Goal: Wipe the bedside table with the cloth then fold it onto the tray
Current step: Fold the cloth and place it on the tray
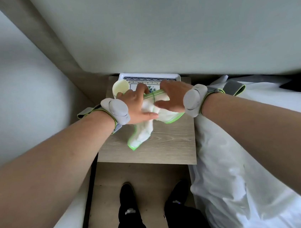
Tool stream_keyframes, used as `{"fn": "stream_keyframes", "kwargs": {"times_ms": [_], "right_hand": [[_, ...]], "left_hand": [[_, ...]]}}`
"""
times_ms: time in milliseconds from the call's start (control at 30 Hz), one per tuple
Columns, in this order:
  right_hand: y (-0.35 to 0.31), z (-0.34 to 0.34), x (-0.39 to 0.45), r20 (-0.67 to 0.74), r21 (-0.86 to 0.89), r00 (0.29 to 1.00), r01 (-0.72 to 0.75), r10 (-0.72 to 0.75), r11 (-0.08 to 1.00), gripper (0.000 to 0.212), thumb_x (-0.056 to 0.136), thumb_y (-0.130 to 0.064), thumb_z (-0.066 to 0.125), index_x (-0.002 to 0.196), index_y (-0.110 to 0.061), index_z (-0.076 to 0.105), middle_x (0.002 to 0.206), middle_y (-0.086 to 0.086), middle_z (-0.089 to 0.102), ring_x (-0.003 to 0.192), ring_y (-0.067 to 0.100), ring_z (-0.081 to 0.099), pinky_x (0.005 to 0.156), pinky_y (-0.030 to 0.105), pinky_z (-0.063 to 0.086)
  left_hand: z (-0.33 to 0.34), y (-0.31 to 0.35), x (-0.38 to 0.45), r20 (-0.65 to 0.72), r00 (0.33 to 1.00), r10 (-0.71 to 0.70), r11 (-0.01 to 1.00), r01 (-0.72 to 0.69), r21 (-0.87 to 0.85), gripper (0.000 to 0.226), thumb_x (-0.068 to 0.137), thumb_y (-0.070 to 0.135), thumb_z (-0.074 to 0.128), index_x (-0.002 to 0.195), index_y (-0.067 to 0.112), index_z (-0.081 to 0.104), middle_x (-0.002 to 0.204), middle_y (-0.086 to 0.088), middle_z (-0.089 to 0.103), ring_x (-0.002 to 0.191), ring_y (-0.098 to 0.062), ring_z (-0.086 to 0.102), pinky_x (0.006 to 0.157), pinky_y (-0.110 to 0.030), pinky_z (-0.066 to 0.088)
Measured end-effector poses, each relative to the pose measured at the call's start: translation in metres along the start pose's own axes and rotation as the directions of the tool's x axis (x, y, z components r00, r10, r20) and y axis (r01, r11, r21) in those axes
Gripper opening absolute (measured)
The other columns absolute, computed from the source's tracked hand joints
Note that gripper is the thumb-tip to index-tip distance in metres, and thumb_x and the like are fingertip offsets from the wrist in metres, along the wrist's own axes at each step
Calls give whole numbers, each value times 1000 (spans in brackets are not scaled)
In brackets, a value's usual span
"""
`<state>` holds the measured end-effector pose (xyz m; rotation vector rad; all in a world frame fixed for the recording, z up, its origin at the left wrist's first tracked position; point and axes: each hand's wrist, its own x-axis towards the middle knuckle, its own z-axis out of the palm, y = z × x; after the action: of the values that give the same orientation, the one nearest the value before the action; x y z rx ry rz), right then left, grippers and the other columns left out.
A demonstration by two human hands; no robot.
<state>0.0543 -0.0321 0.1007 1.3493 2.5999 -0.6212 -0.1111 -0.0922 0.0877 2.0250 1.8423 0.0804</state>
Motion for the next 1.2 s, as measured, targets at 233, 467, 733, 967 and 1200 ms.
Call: {"fn": "stream_keyframes", "kwargs": {"times_ms": [233,467,733,967,1200], "right_hand": [[-3,-14,7,-183,-88,983,-17,0,996,43,91,-51,38,103,-12,52,105,9,62,102,30,54,68,32,33],[-3,-18,2,-284,-130,958,12,-49,991,38,89,-55,43,78,-19,43,81,9,63,82,28,48,69,31,28],[-5,61,-13,-39,101,992,-112,117,988,41,84,-59,50,75,-20,38,69,0,45,69,25,45,60,31,34],[-11,128,-31,130,161,986,-128,108,979,45,81,-64,51,79,-19,51,60,-7,42,68,21,44,56,28,25],[-22,165,-24,374,153,917,-208,138,966,52,84,-70,34,68,-21,43,63,-6,43,57,12,39,48,25,23]], "left_hand": [[-33,-13,11,-5,998,59,943,-54,328,35,95,39,38,104,9,54,113,-10,58,113,-33,42,85,-41,35],[-48,-21,8,-60,971,233,913,-197,358,34,97,33,37,97,3,53,95,-18,63,94,-33,52,74,-36,31],[4,-37,-16,322,938,130,968,-189,162,21,98,32,36,85,15,34,71,-5,43,75,-24,46,64,-29,29],[59,-55,-43,514,857,36,992,-93,84,38,94,41,41,72,11,38,69,0,43,73,-24,44,64,-28,26],[92,-76,-52,586,808,-59,997,19,73,52,91,55,33,57,16,32,58,1,40,52,-14,38,48,-26,23]]}}
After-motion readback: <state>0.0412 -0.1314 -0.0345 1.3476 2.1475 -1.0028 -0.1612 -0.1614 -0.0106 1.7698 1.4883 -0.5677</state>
